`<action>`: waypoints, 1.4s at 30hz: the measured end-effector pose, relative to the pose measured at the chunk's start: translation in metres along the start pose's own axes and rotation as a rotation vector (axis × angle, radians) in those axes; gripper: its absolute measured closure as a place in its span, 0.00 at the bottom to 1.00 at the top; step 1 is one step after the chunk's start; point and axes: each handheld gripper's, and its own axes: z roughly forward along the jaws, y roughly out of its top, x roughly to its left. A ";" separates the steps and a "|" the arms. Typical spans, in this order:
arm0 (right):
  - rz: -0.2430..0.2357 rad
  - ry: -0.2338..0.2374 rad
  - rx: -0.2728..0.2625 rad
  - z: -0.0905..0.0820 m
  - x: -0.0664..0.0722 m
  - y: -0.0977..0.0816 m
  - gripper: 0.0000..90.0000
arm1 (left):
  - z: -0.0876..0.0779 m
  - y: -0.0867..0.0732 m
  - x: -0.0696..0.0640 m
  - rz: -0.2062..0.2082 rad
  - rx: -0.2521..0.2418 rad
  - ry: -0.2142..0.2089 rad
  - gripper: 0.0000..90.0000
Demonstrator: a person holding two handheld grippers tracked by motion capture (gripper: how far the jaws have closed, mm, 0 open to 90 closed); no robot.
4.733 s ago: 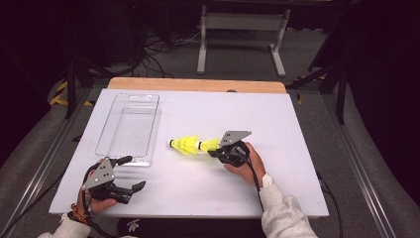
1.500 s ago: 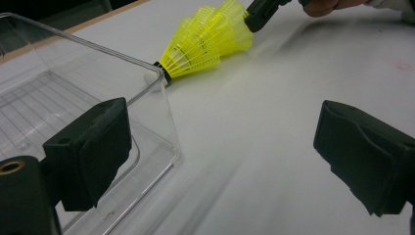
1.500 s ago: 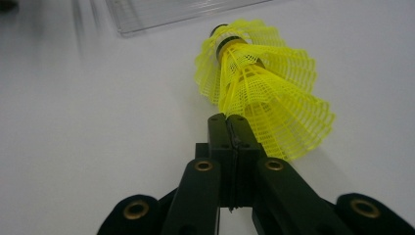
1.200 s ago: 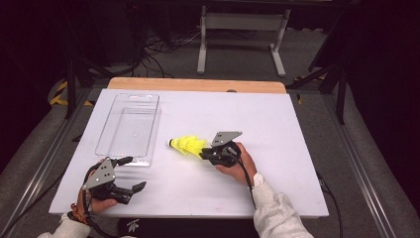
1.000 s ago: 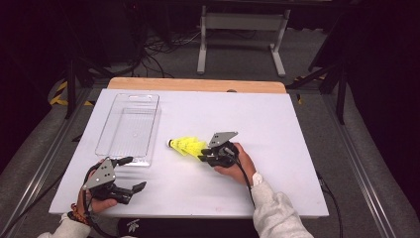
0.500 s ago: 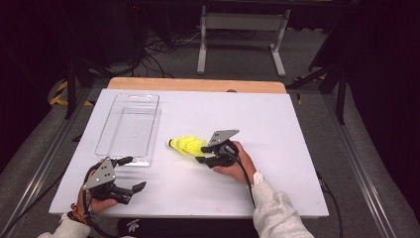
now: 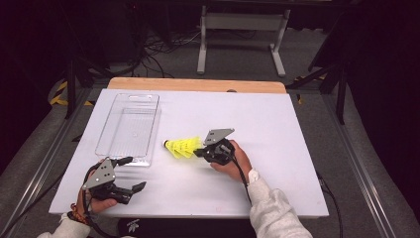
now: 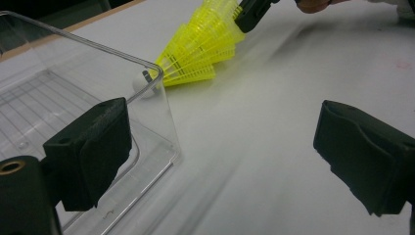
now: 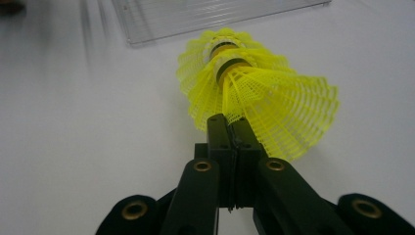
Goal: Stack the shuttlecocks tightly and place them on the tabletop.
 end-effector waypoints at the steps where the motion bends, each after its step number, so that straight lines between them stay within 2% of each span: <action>1: 0.003 -0.003 0.001 0.003 0.001 0.001 0.99 | 0.000 0.000 0.000 0.001 -0.001 0.000 0.09; 4: 0.021 -0.023 -0.004 0.007 0.001 0.001 0.95 | 0.000 0.000 0.000 0.000 0.000 0.000 0.09; 6: 0.032 -0.019 -0.007 0.008 0.001 0.000 0.93 | 0.000 0.000 0.000 0.000 0.000 -0.001 0.09; 10: 0.045 -0.031 0.010 0.013 0.001 -0.002 0.78 | 0.000 0.000 -0.001 -0.003 -0.001 -0.003 0.09; 11: 0.051 -0.041 0.008 0.014 0.001 -0.002 0.70 | 0.001 0.000 -0.001 -0.004 0.000 -0.003 0.09; 14: 0.066 -0.022 0.004 0.015 0.001 -0.003 0.64 | 0.001 0.000 -0.001 -0.004 0.000 -0.003 0.09; 18: 0.091 0.016 0.026 0.016 0.001 -0.005 0.45 | 0.001 0.000 -0.001 -0.002 0.000 -0.001 0.09; 20: 0.098 0.003 0.020 0.016 0.002 -0.005 0.40 | 0.001 0.000 0.000 -0.002 -0.001 0.000 0.09; 28: 0.108 0.014 -0.020 0.015 0.013 0.005 0.33 | 0.002 0.000 -0.001 -0.004 0.004 -0.003 0.09; 31: 0.116 -0.002 -0.015 0.020 0.017 0.010 0.31 | 0.002 0.000 -0.001 -0.003 0.004 -0.003 0.09; 35: 0.182 -0.039 -0.011 0.030 0.018 0.013 0.30 | 0.002 0.000 -0.001 -0.004 0.005 -0.002 0.09; 39: 0.196 -0.092 -0.004 0.045 0.025 0.017 0.28 | 0.002 0.000 -0.001 -0.004 0.006 -0.003 0.09; 40: 0.196 -0.092 -0.004 0.045 0.025 0.017 0.28 | 0.002 0.000 -0.001 -0.004 0.006 -0.003 0.09; 41: 0.194 -0.125 0.015 0.052 0.028 0.018 0.29 | 0.002 0.000 -0.001 -0.003 0.007 -0.003 0.09; 42: 0.194 -0.125 0.015 0.052 0.028 0.018 0.29 | 0.002 0.000 -0.001 -0.003 0.007 -0.003 0.10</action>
